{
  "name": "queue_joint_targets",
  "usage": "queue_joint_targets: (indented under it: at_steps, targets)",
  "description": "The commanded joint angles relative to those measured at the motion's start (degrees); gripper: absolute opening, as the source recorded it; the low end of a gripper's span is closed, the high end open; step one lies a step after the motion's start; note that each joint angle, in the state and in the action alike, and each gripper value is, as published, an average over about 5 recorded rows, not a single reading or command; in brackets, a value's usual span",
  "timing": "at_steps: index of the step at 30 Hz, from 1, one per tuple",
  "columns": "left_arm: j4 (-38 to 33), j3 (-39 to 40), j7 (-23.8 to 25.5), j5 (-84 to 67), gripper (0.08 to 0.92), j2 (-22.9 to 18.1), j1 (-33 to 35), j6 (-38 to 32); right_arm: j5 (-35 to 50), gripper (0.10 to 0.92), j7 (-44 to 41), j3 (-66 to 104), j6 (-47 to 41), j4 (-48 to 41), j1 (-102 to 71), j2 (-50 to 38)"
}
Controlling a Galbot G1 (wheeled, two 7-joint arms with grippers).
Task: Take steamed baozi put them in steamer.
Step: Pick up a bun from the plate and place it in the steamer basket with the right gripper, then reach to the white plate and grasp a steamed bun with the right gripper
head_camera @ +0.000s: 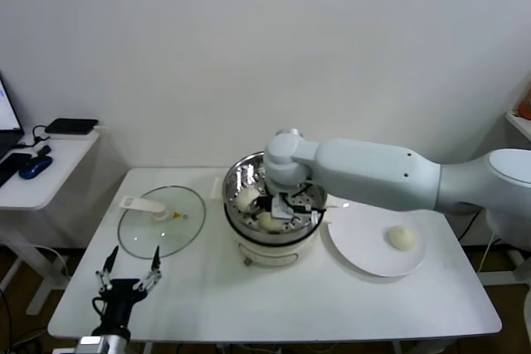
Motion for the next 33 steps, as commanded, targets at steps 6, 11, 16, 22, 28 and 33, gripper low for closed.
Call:
queue_joint_targets:
  at_steps: [6,11,16,22,28,33]
  targets:
    - [0.12,0.16,-0.02,-0.02,0.823,0.03,-0.32,0.17,9.25,0.823,-1.07,0.54,2.86,-2.71,5.07,-0.51]
    - [0.2,0.43,-0.02,0.1,0.823,-0.04,-0.47,0.22,14.83,0.823,-2.07,-1.2,2.36,-2.09,9.18,-2.99]
    - [0.37,0.64,0.01,0.2,0.823,0.07,-0.45,0.19,21.85,0.823,-2.65,-5.03,-0.77,0.68,14.33,-7.89]
    - [0.07,0.93,0.02,0.18,0.823,0.43,-0.92,0.56,34.27,0.823,-1.97,-13.58,-10.23,1.13,22.12,-14.29]
    - [-0.17,1.7,0.09,0.12,0.823,0.79,-1.31,0.66,48.44,0.823,0.16,-22.66,-21.23,-3.04,27.43,-20.0]
    - [-0.68,2.32,0.13,-0.21,0.823,1.12,-1.54,0.66,53.06,0.823,2.79,-27.74,-27.72,-5.86,28.33,-25.01]
